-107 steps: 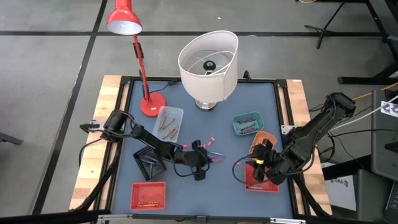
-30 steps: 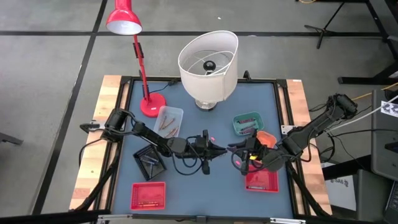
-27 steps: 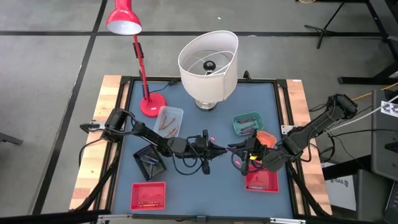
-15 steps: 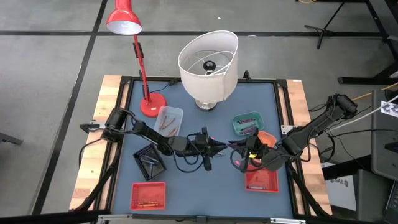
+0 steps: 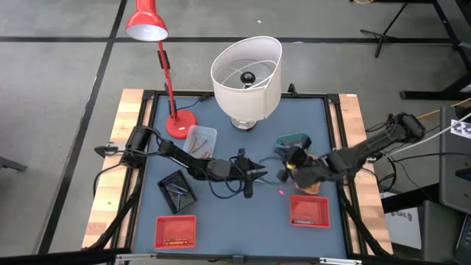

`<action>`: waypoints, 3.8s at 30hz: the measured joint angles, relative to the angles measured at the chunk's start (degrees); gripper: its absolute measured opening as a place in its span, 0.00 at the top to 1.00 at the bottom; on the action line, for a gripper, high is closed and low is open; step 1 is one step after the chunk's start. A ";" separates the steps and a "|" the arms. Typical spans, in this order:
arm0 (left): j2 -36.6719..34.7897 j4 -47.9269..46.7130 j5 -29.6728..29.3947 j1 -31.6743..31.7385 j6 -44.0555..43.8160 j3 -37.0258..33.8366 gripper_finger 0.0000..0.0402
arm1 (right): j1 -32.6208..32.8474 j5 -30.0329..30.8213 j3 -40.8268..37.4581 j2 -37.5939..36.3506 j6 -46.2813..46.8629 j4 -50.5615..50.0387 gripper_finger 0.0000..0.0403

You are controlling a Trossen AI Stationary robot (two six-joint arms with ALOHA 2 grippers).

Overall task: Sort crayons
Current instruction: Put the violet crayon into the green bin

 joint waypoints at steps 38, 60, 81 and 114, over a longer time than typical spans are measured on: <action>0.00 -10.56 0.40 0.02 0.06 0.00 0.77 | -22.48 -19.48 -0.02 0.11 1.16 -19.43 0.93; 0.00 -31.37 9.34 0.02 0.03 -0.01 0.77 | -22.46 -19.50 -0.02 0.15 1.14 -19.43 0.84; -0.09 -40.35 9.34 0.00 -1.90 0.07 0.77 | -22.33 -20.60 -0.02 0.15 1.57 -18.18 0.69; -0.09 -40.48 9.34 0.00 -1.90 0.00 0.77 | 5.72 -13.97 -4.59 0.15 8.80 3.01 0.69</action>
